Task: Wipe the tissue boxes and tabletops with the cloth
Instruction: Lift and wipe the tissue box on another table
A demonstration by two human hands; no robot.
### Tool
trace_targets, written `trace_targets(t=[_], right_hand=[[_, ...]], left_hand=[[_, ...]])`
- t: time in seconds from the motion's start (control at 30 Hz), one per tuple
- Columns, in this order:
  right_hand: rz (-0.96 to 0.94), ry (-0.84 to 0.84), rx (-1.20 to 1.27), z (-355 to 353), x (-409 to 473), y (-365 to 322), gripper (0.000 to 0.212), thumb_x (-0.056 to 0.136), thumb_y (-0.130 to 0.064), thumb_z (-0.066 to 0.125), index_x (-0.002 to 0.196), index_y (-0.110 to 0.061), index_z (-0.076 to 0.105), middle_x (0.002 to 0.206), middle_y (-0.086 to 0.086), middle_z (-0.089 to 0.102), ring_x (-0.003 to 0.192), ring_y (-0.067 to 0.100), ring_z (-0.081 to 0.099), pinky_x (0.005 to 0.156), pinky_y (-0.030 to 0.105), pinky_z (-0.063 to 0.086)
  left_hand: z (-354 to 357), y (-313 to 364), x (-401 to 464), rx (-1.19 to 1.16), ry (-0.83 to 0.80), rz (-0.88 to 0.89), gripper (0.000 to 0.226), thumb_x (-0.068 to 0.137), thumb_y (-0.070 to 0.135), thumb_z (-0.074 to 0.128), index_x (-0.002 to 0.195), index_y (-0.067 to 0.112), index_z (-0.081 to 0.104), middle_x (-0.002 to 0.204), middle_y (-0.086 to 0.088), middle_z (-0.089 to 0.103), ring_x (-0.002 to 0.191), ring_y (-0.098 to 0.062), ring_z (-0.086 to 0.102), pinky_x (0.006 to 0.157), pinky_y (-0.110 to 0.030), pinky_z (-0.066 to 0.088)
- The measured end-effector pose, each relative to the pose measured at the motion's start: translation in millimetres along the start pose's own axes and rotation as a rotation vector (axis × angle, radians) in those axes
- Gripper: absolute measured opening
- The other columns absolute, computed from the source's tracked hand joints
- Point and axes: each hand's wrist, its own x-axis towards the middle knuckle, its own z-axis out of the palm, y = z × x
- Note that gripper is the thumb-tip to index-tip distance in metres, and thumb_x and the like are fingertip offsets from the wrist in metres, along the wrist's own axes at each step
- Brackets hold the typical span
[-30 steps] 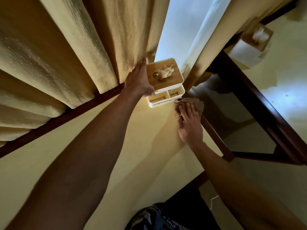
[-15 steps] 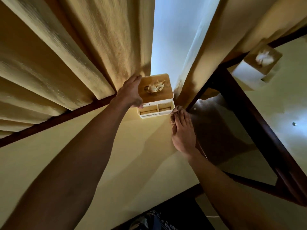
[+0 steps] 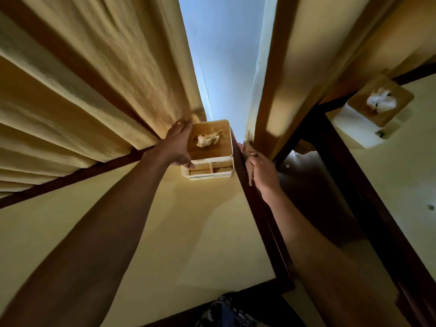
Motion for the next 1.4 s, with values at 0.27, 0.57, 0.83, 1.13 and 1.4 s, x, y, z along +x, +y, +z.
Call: trace_targets(t=[0.27,0.57,0.83,1.13,1.4], right_hand=[[-0.122,-0.138,0.277,45,-36,3,0.046,0.106,-0.038,0.045,0.148,-0.022,0.057,0.132,-0.007,0.064,0.110,0.001,0.061,0.104,0.031,0.048],[0.018,-0.320,0.315,49,65,-62,0.048,0.102,-0.061,0.045,0.098,-0.024,0.076,0.103,0.004,0.075,0.101,0.017,0.071,0.101,0.039,0.055],[-0.070,-0.107,0.362,59,-15,3,0.047,0.111,-0.034,0.047,0.153,-0.015,0.048,0.150,0.009,0.052,0.138,0.025,0.051,0.116,0.028,0.041],[0.013,-0.044,0.438,57,8,-51,0.052,0.099,-0.052,0.050,0.123,-0.007,0.060,0.131,0.034,0.061,0.123,0.043,0.062,0.109,0.050,0.046],[0.158,-0.134,0.298,53,50,-90,0.042,0.112,-0.047,0.039,0.103,-0.020,0.071,0.086,-0.004,0.066,0.088,0.014,0.066,0.101,0.028,0.050]], left_hand=[[5,5,5,-0.001,0.064,-0.050,0.148,0.057,0.025,0.101,0.166,0.016,0.002,0.174,-0.001,0.000,0.160,-0.025,0.008,0.127,-0.049,0.023],[7,3,7,-0.001,0.088,-0.054,0.146,0.052,0.026,0.104,0.166,0.018,0.013,0.173,0.005,0.009,0.158,-0.024,0.017,0.122,-0.054,0.033],[5,7,5,0.025,0.115,-0.047,0.142,0.053,0.027,0.103,0.165,0.020,0.016,0.170,0.009,0.015,0.153,-0.025,0.027,0.116,-0.055,0.040],[2,9,2,0.047,0.110,-0.033,0.140,0.051,0.027,0.104,0.163,0.020,0.019,0.167,0.005,0.023,0.150,-0.028,0.032,0.112,-0.058,0.043],[5,4,3,0.041,0.122,-0.035,0.139,0.055,0.032,0.102,0.165,0.023,0.017,0.170,0.004,0.019,0.154,-0.026,0.028,0.116,-0.055,0.039]])
